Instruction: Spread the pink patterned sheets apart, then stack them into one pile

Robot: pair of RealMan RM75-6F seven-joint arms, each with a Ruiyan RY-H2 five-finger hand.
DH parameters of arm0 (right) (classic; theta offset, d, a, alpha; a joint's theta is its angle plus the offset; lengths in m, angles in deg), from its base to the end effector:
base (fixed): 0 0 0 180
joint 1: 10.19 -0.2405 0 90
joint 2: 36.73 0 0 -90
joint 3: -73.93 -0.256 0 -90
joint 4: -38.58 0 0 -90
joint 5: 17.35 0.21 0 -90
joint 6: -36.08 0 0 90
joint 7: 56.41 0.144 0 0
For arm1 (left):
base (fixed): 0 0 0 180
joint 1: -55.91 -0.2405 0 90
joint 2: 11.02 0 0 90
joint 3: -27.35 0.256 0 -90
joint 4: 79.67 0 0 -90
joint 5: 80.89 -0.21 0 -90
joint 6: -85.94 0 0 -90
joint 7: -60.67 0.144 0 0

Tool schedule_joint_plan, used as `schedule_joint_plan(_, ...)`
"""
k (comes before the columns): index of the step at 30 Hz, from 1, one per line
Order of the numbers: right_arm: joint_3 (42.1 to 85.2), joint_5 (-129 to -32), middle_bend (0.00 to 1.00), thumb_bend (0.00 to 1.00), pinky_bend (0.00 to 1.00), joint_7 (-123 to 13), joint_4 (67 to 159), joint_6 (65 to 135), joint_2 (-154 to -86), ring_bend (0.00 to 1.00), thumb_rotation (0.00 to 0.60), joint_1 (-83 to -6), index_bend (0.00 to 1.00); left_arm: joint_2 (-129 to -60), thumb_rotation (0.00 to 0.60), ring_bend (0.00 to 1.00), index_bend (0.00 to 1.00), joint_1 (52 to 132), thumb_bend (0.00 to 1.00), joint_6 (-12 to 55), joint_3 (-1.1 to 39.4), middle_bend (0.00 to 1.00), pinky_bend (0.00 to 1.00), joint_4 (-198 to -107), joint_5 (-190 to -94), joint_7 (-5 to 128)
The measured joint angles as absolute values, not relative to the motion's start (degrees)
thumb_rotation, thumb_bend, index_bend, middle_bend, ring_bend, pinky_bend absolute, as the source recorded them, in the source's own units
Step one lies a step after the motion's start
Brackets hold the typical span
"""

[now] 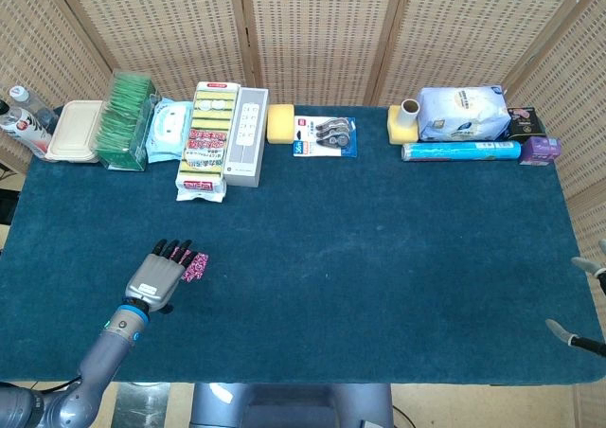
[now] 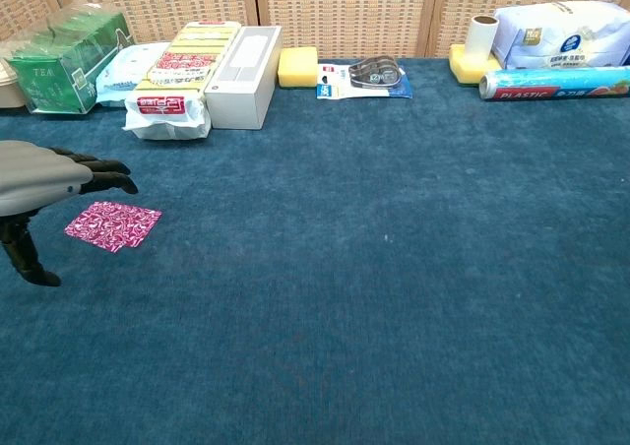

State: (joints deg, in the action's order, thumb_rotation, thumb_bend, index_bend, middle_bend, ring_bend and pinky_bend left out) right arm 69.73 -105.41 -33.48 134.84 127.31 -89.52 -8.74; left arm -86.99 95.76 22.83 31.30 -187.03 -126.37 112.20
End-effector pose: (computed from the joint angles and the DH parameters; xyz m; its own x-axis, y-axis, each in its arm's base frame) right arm -0.3117 -0.1508 0.2292 0.1397 0.0933 0.9858 -0.9902 0.0121 0.1392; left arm -0.2027 0.2622 0.0172 0.7493 0.4058 0.5233 0.6564 -0.3504 -0.6681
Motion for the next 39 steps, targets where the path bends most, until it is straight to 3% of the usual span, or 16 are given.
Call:
schedule_joint_plan(8,69.83,-105.47,0.00,0.00,0.00,-33.85,135.05,127.10,-89.56,0.00,0.600,-8.86,0.20,-84.91,0.600,0.00,0.06,94.91,0.02,25.59,33.23,0.00,0.05,-186.60,-127.21,108.27)
schedule_joint_plan(12,69.89,-105.54,0.00,0.00,0.00,-33.81,135.01,126.99,-89.54,0.00,0.600,-8.93,0.20,-85.20,0.600,0.00,0.00,94.79,0.02,26.51,33.60,0.00,0.05,-184.87,-126.52,107.13)
schedule_joint_plan(39,70.00,-105.47,0.00,0.00,0.00,-33.20,135.02,126.91,-89.36,0.00,0.600,-8.98,0.20,-87.72,0.600,0.00,0.00,97.44,0.03,27.75,34.19,0.00,0.05,-185.51,-121.21,108.48)
